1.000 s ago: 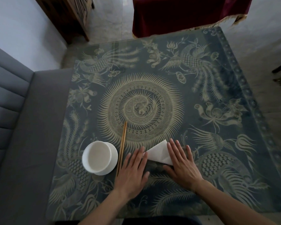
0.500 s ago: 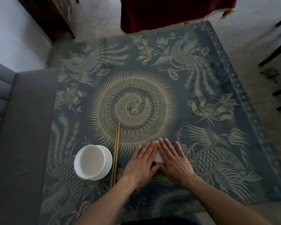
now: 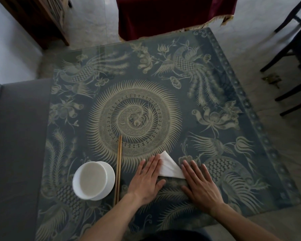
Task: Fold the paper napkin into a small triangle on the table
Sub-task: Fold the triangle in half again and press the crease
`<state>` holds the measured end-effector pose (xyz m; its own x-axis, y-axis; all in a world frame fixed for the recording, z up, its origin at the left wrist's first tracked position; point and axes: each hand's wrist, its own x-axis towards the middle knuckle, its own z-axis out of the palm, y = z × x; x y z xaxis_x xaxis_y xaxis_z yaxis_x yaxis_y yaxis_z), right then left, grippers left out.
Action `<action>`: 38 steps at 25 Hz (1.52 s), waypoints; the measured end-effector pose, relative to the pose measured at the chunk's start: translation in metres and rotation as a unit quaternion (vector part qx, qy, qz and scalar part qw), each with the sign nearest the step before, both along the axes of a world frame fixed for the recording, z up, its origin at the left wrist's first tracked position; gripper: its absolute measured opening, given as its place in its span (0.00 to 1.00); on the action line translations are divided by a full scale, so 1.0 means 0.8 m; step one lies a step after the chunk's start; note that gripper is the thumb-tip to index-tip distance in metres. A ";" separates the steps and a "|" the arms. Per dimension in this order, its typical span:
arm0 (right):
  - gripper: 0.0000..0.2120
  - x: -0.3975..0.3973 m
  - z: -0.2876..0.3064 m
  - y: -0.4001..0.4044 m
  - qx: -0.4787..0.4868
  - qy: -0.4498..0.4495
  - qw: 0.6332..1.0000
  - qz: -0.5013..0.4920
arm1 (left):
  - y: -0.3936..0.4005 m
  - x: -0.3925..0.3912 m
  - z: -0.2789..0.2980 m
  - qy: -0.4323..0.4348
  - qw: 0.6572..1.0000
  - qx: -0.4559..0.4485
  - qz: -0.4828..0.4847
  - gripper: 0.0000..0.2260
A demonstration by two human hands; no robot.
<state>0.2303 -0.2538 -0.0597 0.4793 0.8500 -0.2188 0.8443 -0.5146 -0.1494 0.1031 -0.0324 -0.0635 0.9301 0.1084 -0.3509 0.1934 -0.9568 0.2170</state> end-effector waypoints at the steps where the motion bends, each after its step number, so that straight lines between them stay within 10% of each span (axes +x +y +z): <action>1: 0.32 -0.001 0.002 -0.005 0.001 -0.003 1.000 -0.014 | 0.000 -0.001 0.002 -0.004 1.000 -0.003 0.001 0.31; 11: 0.31 -0.038 0.020 0.102 0.045 0.021 0.999 0.021 | 0.001 -0.015 0.001 -0.059 0.997 -0.025 0.036 0.30; 38: 0.33 -0.017 -0.002 0.002 0.020 0.044 0.997 -0.061 | -0.005 -0.072 0.006 -0.037 0.993 0.016 0.114 0.30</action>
<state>0.2167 -0.2521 -0.0609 0.5609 0.7951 -0.2306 0.7582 -0.6052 -0.2427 0.0454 -0.0362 -0.0590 0.9034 0.3292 -0.2748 0.3902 -0.8968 0.2086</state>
